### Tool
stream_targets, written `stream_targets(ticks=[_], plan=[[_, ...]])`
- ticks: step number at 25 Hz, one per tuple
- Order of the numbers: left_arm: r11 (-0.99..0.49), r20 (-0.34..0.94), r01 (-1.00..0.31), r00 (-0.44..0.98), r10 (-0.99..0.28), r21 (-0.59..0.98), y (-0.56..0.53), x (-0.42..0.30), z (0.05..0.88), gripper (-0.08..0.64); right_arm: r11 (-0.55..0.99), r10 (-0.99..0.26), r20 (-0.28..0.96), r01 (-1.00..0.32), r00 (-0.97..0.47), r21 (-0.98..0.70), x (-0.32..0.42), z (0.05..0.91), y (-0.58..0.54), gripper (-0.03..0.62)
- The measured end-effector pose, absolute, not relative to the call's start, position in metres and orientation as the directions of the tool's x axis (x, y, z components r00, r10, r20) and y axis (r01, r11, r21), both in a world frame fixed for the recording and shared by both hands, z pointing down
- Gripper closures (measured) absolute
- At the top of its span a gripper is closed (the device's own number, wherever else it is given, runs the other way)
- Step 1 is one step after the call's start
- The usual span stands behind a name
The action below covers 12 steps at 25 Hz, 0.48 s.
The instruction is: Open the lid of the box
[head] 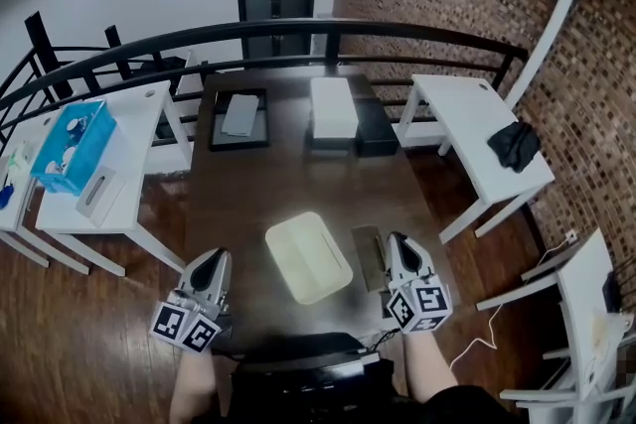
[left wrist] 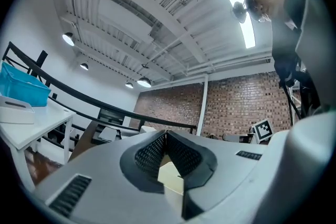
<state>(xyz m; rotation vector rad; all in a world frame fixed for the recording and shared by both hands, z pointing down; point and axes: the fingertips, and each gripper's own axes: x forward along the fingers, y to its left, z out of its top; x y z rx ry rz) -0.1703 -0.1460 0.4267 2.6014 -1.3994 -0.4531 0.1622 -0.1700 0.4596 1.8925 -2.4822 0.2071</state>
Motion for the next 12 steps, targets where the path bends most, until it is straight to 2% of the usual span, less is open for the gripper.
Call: stream_targets(ticks=[12], plan=[[-0.540,-0.190,-0.785,0.505,-0.842,0.304,-0.1450,-0.1729,0.4323,0.560,0.265,-0.957,0.095,-0.960,-0.273,-0.094,0.1572,0.4594,-0.1710,0.592]])
